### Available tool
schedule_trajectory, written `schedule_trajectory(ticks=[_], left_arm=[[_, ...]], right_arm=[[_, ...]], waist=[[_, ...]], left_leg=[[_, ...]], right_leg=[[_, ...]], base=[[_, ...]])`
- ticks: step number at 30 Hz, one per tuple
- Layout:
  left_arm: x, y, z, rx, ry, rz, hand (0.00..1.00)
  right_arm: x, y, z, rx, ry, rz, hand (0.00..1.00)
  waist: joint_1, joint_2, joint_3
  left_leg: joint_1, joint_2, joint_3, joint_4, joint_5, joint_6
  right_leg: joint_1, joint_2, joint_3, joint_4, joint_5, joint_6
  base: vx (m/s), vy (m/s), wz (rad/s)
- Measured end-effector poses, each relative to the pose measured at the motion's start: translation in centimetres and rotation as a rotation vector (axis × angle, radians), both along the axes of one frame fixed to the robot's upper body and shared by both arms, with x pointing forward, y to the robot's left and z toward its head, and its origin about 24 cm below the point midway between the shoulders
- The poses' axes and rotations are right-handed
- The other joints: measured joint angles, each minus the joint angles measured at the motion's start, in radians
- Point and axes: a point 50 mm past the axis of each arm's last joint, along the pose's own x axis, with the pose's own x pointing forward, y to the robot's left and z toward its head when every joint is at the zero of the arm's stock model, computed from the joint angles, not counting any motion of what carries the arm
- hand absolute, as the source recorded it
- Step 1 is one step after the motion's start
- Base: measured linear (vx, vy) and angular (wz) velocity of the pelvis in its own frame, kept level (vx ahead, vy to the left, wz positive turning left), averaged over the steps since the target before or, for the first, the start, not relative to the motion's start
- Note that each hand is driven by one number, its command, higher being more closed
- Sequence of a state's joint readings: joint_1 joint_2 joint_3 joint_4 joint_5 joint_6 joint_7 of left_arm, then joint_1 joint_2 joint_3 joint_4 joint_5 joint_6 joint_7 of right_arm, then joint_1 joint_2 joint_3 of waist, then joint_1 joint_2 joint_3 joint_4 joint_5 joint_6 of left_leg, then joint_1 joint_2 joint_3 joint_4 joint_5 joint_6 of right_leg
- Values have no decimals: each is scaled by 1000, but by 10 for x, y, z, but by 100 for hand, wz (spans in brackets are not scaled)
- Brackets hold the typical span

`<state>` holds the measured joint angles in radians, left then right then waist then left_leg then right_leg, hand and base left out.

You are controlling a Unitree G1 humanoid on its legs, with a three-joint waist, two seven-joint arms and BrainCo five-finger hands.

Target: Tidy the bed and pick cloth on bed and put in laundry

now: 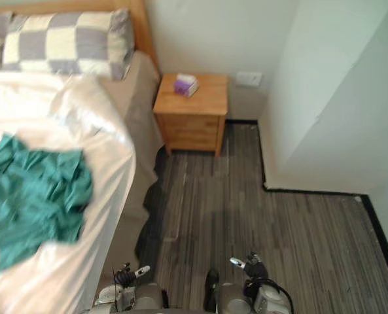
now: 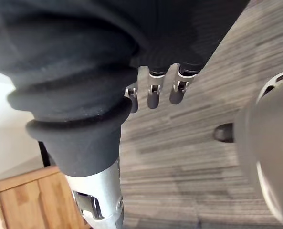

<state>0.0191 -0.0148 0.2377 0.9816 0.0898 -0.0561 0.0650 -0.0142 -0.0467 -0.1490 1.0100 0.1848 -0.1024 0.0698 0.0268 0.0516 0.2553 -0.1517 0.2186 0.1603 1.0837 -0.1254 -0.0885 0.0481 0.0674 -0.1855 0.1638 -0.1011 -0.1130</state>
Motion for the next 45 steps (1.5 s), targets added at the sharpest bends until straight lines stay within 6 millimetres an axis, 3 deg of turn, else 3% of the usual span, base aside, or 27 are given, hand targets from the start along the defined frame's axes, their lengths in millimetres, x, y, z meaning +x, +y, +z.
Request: schedule_trajectory(ticks=[1, 3, 4, 5, 6, 7, 8, 10, 12, 13, 15, 16, 18, 21, 22, 24, 25, 26, 27, 28, 30, 31, 34, 38, 39, 43, 45], left_arm=[[5, 2, 3, 5, -35, 5, 0], [7, 0, 5, -4, -62, 11, 0], [6, -2, 4, -2, -55, -22, 0], [4, -6, 2, -6, -43, -45, 0], [4, -10, 1, -8, -33, -74, 0], [7, -6, 2, 0, -33, -77, 0], [7, -2, 2, -1, -32, -52, 0], [5, 4, 2, -2, -16, -10, 0], [-2, 5, -2, 7, 36, 1, 0], [-8, 5, -5, 10, 63, -3, 0], [-12, 0, -7, 1, 86, -22, 0], [-15, -3, -9, -6, 96, -27, 0], [-19, -6, -11, -18, 115, -2, 0], [-21, -3, -11, -31, 117, 68, 0], [-21, 1, -11, -33, 115, 102, 0], [-24, 13, -11, -17, 124, 143, 0], [-26, 23, -10, 0, 131, 169, 0], [-29, 14, -12, -36, 147, 199, 0], [-33, 12, -14, -50, 154, 219, 0], [-36, 8, -15, -64, 157, 228, 0], [-37, 4, -15, -86, 154, 252, 0], [-39, 4, -16, -91, 156, 260, 0], [-40, 7, -16, -111, 151, 287, 0], [-42, 10, -16, -128, 150, 364, 0], [-42, 10, -16, -131, 149, 370, 0], [-53, 26, -15, -102, 180, 365, 0], [-53, 30, -14, -91, 179, 356, 0]], right_arm=[[3, 7, 1, 7, -14, 23, 0], [4, 10, 2, 11, -26, 54, 0], [1, 9, 0, 6, -13, 66, 0], [-1, 6, 0, -5, -5, 79, 0], [-4, 6, -2, -16, 12, 92, 0], [-4, 7, -2, -18, 15, 96, 0], [1, 7, -2, -27, 13, 98, 0], [6, 4, 0, -54, 15, 105, 0], [12, -4, 2, -81, 9, 106, 0], [12, -7, 2, -96, 14, 116, 0], [8, -13, 1, -118, 28, 124, 0], [5, -13, 0, -123, 33, 127, 0], [-2, -11, -2, -120, 39, 117, 0], [-8, -10, -3, -120, 29, 53, 0], [-14, -8, -5, -109, 40, 39, 0], [-21, 7, -9, -63, 57, 31, 0], [-23, 16, -10, -34, 67, 33, 0], [-19, 16, -10, -27, 71, 36, 0], [-18, 16, -10, -24, 72, 35, 0], [-16, 16, -9, -17, 75, 37, 0], [-10, 17, -8, 7, 89, 25, 0], [-7, 18, -8, 15, 88, 18, 0], [-17, 11, -11, 50, 132, -111, 0], [-43, -10, -16, 65, 183, -428, 0], [-42, -14, -15, 65, 173, -469, 0], [-34, -35, -4, 49, 76, -695, 0], [-34, -48, 1, 28, 49, -767, 0]], waist=[[22, -14, -5], [24, -14, -4], [24, -1, -13], [22, 16, -24], [15, 20, -38], [-7, -6, -48], [-11, -47, -51], [-2, -65, -54], [15, -59, -57], [13, -55, -58], [14, -31, -65], [11, -11, -64], [7, 9, -71], [-12, 5, -77], [-13, -16, -89], [-5, -77, -110], [-2, -122, -116], [26, -85, -125], [29, -75, -137], [32, -44, -149], [46, -32, -155], [44, -33, -155], [40, -44, -157], [41, -52, -155], [41, -54, -155], [34, -108, -177], [29, -123, -177]], left_leg=[[-50, -17, 39, -95, -42, 18], [-104, -47, 134, -369, -42, 29], [-100, -66, 252, -619, 30, 41], [-101, -65, 359, -743, 133, 69], [-85, -80, 579, -826, 185, 303], [-62, -131, 658, -888, 132, 363], [-42, -194, 656, -938, 89, 371], [-18, -231, 607, -945, 46, 381], [41, -244, 544, -927, 4, 339], [90, -252, 480, -916, -20, 320], [150, -252, 355, -931, -20, 306], [194, -242, 270, -965, -10, 290], [231, -221, 124, -998, 1, 269], [221, -204, -160, -1006, 9, 217], [206, -206, -248, -993, 5, 193], [174, -237, -355, -933, -26, 134], [162, -264, -360, -898, -58, 101], [154, -212, -350, -857, -77, 76], [146, -194, -335, -853, -78, 73], [154, -166, -323, -867, -86, 57], [166, -131, -316, -926, -60, 9], [166, -116, -300, -943, -44, 8], [161, -39, -53, -940, -24, 18], [170, 44, 302, -883, -1, 2], [173, 43, 327, -882, 9, 0], [260, -101, 380, -1086, 91, 18], [273, -118, 379, -1122, 99, 19]], right_leg=[[71, -18, 33, -57, -13, 22], [171, -34, 66, -138, -40, 63], [212, -35, 54, -160, -64, 83], [225, -25, 33, -163, -87, 95], [257, -18, -6, -166, -131, 117], [284, -29, -64, -172, -142, 134], [297, -46, -116, -161, -147, 148], [282, -77, -144, -47, -155, 167], [187, -131, -163, 292, -156, 236], [133, -175, -183, 498, -156, 244], [64, -205, -236, 607, -199, 209], [18, -201, -231, 598, -221, 184], [-70, -182, -168, 521, -228, 179], [-177, -135, 131, 296, -201, 198], [-186, -110, 270, 210, -174, 221], [-188, -105, 414, 56, -13, 226], [-173, -134, 421, 49, 40, 216], [-154, -101, 374, 35, 46, 199], [-137, -96, 348, 7, 45, 192], [-111, -73, 315, -22, 52, 177], [-92, -56, 275, -40, 54, 158], [-83, -54, 254, -51, 55, 148], [-37, -85, 116, -74, 50, 128], [36, -179, -56, -83, 28, 165], [38, -195, -63, -74, 25, 173], [33, -292, -38, -58, 31, 209], [34, -298, -36, -64, 47, 206]], base=[[614, -188, -96], [627, -156, -61], [536, -66, 0], [684, -70, 38], [913, -42, 108], [927, -45, 166], [903, -69, 154], [563, -67, 93], [538, -11, 80], [612, -85, 127], [598, -136, 161], [463, -265, 199], [486, -346, 234], [262, -375, 277], [192, -441, 264], [201, -528, 233], [132, -578, 148], [69, -430, 114], [61, -377, 74], [34, -213, 65], [4, -257, 58], [-37, -222, 79], [-12, -80, 119], [27, 142, 139], [17, 260, 54], [32, 260, 2], [40, 163, 5]])
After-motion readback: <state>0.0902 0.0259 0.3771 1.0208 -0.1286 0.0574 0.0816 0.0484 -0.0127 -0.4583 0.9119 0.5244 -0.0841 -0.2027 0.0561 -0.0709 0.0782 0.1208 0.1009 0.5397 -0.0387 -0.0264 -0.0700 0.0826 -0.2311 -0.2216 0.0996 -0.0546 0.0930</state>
